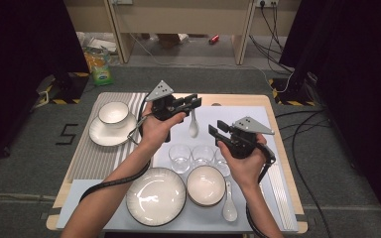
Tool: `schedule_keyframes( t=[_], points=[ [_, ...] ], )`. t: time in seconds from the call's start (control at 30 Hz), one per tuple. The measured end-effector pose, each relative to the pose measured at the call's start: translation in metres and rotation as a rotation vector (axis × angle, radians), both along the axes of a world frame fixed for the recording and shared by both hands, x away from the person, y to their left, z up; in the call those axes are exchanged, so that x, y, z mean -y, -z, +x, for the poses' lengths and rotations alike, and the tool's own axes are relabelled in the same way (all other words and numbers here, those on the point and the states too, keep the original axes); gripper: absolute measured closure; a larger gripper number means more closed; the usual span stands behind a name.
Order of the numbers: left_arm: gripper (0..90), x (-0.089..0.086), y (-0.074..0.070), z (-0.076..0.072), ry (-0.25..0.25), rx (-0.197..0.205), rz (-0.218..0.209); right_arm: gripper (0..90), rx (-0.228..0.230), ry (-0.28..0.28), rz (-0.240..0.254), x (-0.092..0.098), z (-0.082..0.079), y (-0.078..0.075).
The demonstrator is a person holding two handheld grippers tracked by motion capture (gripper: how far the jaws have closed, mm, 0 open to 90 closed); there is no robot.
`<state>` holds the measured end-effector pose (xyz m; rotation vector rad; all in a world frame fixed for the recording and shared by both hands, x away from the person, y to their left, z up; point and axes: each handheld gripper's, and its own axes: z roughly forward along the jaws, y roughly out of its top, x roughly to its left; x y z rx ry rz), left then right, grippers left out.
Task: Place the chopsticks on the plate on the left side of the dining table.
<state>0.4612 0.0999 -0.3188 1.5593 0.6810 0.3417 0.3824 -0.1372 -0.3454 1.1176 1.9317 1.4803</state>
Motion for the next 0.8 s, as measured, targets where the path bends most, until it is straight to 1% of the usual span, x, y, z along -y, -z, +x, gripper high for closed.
schedule_keyframes(
  t=[0.03, 0.07, 0.1, 0.13, 0.27, 0.33, 0.37, 0.4, 0.47, 0.53, 0.67, 0.73, 0.8],
  points=[
    [73.1, 0.000, 0.000, 0.000, -0.001, 0.000, 0.002, 62.0, 0.002, 0.003, -0.001, 0.001, 0.000, 0.001],
    [73.1, -0.001, 0.001, 0.000, -0.002, -0.001, 0.004, 61.9, -0.008, 0.006, 0.006, 0.002, -0.002, 0.001],
    [73.1, -0.001, 0.001, 0.000, -0.003, -0.003, 0.003, 61.9, 0.000, 0.007, -0.007, 0.004, -0.002, 0.002],
    [73.1, -0.001, 0.001, 0.000, -0.004, -0.003, 0.002, 62.0, -0.009, 0.011, -0.003, 0.005, -0.003, 0.003],
    [73.1, -0.003, 0.002, 0.001, -0.010, 0.000, 0.002, 62.1, -0.016, 0.022, 0.009, 0.009, -0.006, 0.005],
    [73.1, -0.004, 0.002, 0.001, -0.012, 0.001, 0.005, 62.1, -0.012, 0.025, 0.002, 0.011, -0.007, 0.005],
    [73.1, -0.004, 0.002, 0.000, -0.015, 0.003, 0.006, 62.1, -0.018, 0.029, 0.007, 0.012, -0.008, 0.006],
    [73.1, -0.005, 0.002, 0.000, -0.017, 0.004, 0.008, 62.1, -0.008, 0.031, -0.001, 0.014, -0.008, 0.006],
    [73.1, -0.005, 0.002, 0.001, -0.017, 0.003, 0.005, 62.1, -0.015, 0.035, 0.008, 0.015, -0.009, 0.007],
    [73.1, -0.006, 0.002, 0.000, -0.019, 0.008, 0.007, 62.1, -0.012, 0.037, 0.004, 0.016, -0.010, 0.007],
    [73.1, -0.008, 0.001, 0.000, -0.022, 0.008, 0.008, 62.5, -0.024, 0.043, 0.002, 0.018, -0.013, 0.009],
    [73.0, -0.009, 0.002, 0.001, -0.025, 0.007, 0.006, 62.5, -0.016, 0.045, -0.006, 0.019, -0.013, 0.009],
    [73.1, -0.011, 0.002, 0.001, -0.028, 0.008, 0.006, 62.5, -0.015, 0.047, -0.002, 0.020, -0.014, 0.010]
  ],
)
